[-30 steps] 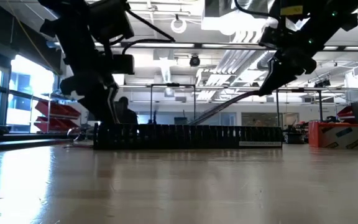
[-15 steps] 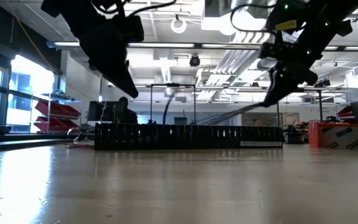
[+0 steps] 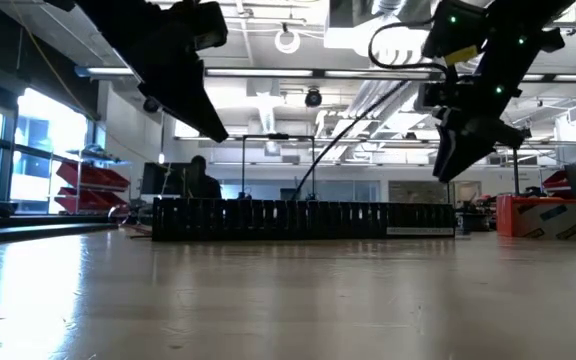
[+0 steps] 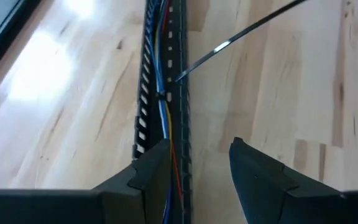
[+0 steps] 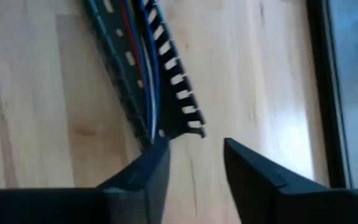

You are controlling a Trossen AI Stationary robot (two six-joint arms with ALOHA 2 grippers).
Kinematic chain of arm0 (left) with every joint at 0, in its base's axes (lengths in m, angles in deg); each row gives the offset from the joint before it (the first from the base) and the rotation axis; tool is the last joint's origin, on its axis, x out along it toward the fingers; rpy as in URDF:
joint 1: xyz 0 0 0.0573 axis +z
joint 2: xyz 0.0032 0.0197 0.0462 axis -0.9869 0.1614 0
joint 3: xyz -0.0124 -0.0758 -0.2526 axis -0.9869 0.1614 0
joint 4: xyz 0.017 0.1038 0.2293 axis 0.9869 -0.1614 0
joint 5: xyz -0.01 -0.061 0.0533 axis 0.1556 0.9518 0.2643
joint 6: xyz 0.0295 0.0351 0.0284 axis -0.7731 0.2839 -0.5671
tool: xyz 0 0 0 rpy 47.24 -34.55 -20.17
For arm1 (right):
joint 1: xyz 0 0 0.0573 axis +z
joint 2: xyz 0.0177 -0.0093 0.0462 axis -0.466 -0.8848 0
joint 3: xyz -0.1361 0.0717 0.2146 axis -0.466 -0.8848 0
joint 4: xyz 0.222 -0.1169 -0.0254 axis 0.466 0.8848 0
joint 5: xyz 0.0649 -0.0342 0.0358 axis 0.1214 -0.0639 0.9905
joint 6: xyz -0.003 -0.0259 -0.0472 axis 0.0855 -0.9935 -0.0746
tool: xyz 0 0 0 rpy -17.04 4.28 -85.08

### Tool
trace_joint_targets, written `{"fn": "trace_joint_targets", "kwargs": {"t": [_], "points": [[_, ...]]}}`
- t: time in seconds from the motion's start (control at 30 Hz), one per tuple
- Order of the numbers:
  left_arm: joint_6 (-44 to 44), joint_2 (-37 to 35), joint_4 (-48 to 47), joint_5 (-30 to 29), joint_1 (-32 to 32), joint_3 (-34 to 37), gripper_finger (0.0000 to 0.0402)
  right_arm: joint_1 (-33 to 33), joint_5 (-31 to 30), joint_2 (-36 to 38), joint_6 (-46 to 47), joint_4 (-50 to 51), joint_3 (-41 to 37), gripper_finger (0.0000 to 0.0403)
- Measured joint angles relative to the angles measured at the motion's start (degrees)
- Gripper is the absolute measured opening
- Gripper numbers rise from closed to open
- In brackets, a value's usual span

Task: Ziptie cables
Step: Close the black cable duct with a black cable duct lid

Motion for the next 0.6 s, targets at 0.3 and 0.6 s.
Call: {"fn": "trace_joint_targets", "kwargs": {"t": [0.3,0.6], "points": [[3.6,0.3,0.2,2.5,0.0,0.3,0.0145,0.0,14.9,0.4,-2.4,-11.0,-1.6,0.0220],[6.9,3.9,4.8,3.2,1.6,6.2,0.0145,-2.2,15.5,0.3,-1.2,-27.6,-13.2,0.0209]]}}
